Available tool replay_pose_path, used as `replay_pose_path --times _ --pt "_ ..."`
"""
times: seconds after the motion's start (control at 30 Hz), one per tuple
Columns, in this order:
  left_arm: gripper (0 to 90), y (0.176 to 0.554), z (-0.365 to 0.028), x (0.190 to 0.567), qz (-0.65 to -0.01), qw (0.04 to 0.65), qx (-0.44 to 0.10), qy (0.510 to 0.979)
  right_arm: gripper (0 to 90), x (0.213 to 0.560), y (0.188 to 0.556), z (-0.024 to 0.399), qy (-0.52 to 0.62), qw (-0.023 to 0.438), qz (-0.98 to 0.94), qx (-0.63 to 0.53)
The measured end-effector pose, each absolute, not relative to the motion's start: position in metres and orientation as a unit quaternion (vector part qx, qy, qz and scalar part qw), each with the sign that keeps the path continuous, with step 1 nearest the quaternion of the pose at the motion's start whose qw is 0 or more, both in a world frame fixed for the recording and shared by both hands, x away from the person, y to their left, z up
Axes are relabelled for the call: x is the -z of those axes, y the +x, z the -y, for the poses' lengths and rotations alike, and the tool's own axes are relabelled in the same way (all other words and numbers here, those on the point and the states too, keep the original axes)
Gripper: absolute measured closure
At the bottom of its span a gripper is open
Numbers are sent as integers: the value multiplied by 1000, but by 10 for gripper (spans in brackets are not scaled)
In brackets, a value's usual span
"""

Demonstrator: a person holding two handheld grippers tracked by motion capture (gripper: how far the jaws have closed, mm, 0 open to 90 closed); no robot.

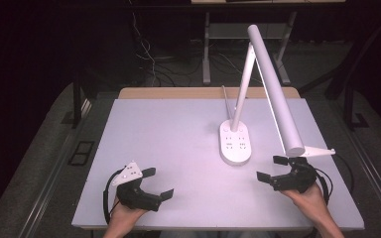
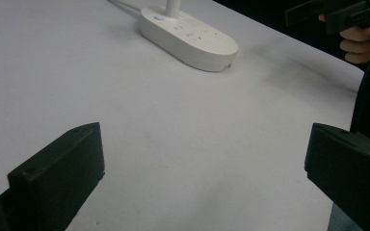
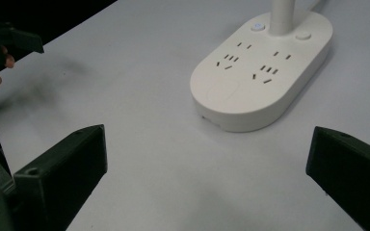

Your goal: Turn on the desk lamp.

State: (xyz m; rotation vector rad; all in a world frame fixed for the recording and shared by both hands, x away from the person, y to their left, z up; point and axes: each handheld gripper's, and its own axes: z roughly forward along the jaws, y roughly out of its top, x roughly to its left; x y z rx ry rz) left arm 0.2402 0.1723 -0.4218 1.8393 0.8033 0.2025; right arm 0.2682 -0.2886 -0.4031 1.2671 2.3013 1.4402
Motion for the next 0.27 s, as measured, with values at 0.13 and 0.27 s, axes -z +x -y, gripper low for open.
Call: replay_pose_path --times 0.13,0.27 --pt "0 240 -172 421 -335 532 -86 773 4 409 257 290 420 73 -769 -477" --pt "0 239 -172 420 -337 539 -95 766 4 411 249 292 426 75 -763 -480"
